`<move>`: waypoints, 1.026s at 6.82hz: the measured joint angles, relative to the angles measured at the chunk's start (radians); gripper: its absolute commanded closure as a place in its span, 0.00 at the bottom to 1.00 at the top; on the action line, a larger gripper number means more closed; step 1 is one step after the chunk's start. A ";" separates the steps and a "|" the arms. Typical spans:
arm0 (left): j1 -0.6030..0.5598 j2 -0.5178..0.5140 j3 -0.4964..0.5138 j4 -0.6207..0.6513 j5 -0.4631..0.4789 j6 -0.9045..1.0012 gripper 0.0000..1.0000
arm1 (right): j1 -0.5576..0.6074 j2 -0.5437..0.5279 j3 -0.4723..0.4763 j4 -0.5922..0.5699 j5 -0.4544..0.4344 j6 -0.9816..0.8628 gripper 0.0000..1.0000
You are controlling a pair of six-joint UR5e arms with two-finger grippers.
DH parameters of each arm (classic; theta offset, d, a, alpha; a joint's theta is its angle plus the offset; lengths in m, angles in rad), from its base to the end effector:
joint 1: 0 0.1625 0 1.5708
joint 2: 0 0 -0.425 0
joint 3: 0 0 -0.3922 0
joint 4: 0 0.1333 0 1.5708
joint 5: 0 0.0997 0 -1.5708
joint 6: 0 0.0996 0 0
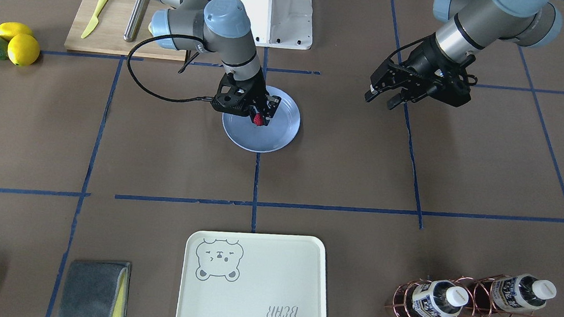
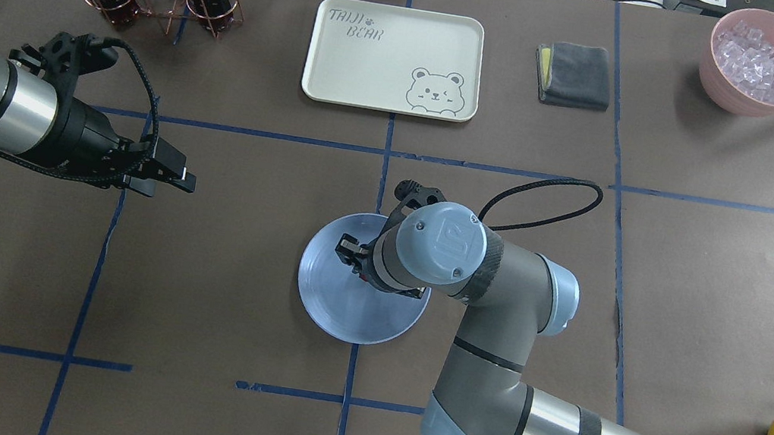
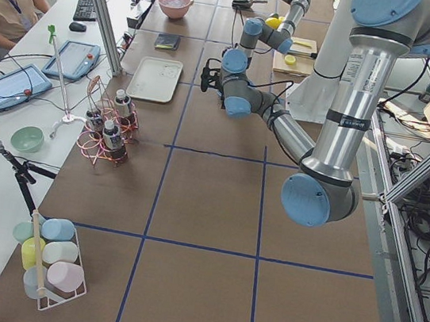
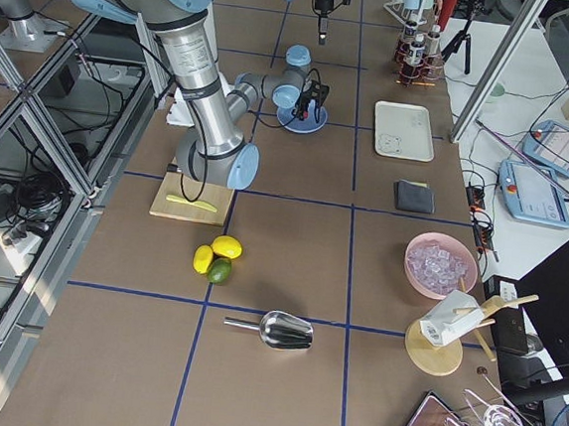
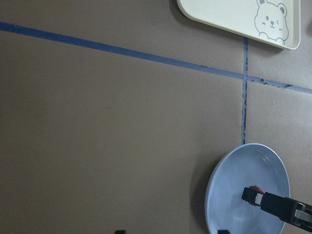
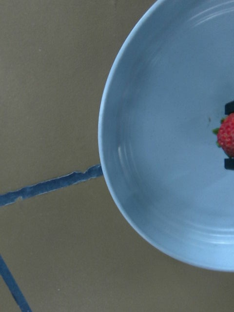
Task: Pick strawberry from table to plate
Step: 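Lower the strawberry onto the plate and open the right gripper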
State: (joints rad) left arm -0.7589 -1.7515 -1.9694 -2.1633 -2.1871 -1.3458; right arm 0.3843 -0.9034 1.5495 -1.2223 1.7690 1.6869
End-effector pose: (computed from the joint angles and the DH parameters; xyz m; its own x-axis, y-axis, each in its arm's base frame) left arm 0.3239 -0.4115 0.3056 0.3138 -0.0467 -0.9483 0.1078 0.9941 -0.0133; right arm -0.6178 -0.3725 0.2298 0.4769 0.3153 0.8205 -0.2716 0.9406 -0.2037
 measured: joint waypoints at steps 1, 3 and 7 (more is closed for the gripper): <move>0.001 0.000 0.001 -0.001 0.000 0.000 0.30 | -0.001 0.002 -0.001 -0.001 0.001 0.000 0.11; 0.001 -0.001 0.001 -0.002 0.000 0.000 0.30 | -0.009 0.004 -0.002 -0.002 -0.001 0.004 0.00; -0.007 0.015 -0.002 -0.004 0.000 0.022 0.30 | 0.060 -0.083 0.231 -0.083 0.062 -0.001 0.00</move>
State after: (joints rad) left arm -0.7656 -1.7361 -1.9717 -2.1670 -2.1874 -1.3239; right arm 0.4442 -0.9864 1.7806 -1.3049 1.8314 1.6859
